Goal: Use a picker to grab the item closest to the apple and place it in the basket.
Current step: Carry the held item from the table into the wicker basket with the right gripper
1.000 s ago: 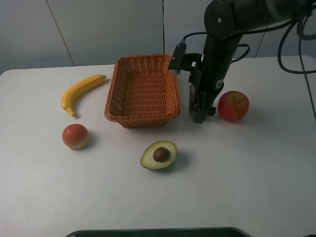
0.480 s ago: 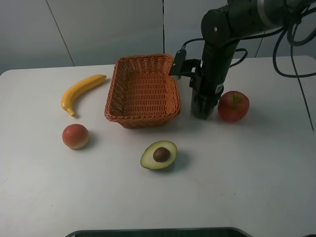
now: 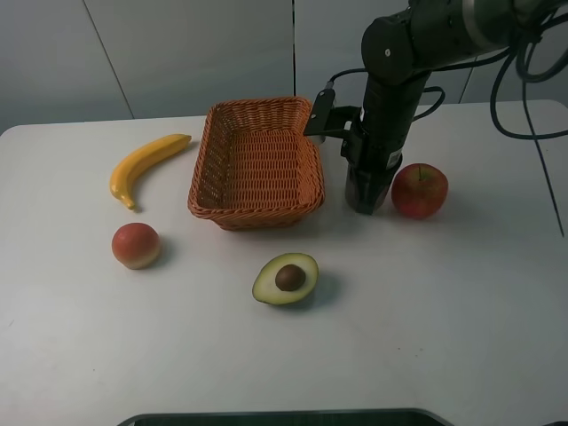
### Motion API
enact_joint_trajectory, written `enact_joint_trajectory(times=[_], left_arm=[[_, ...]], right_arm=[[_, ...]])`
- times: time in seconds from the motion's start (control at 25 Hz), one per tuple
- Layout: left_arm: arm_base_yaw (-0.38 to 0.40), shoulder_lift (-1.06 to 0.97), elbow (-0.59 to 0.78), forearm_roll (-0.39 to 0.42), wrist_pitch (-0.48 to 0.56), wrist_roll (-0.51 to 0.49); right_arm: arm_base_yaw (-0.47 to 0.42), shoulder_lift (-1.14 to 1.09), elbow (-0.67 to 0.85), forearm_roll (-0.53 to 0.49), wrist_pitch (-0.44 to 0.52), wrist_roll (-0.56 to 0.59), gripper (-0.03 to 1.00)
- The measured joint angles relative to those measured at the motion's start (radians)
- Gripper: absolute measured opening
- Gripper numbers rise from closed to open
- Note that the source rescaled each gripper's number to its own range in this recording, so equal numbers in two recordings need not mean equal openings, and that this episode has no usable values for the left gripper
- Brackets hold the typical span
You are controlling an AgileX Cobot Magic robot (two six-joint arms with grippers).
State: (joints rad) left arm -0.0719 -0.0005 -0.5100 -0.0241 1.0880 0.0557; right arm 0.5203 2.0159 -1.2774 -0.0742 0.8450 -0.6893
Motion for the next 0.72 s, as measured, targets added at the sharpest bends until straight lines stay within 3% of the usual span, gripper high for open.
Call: enact_joint_trajectory(times=[0.72], left_arm=[[0.000,0.000,0.000,0.000,0.000,0.000]], right_arm=[[0.000,-0.091,0.000,-0.018,-0.011,0.008,0.00]])
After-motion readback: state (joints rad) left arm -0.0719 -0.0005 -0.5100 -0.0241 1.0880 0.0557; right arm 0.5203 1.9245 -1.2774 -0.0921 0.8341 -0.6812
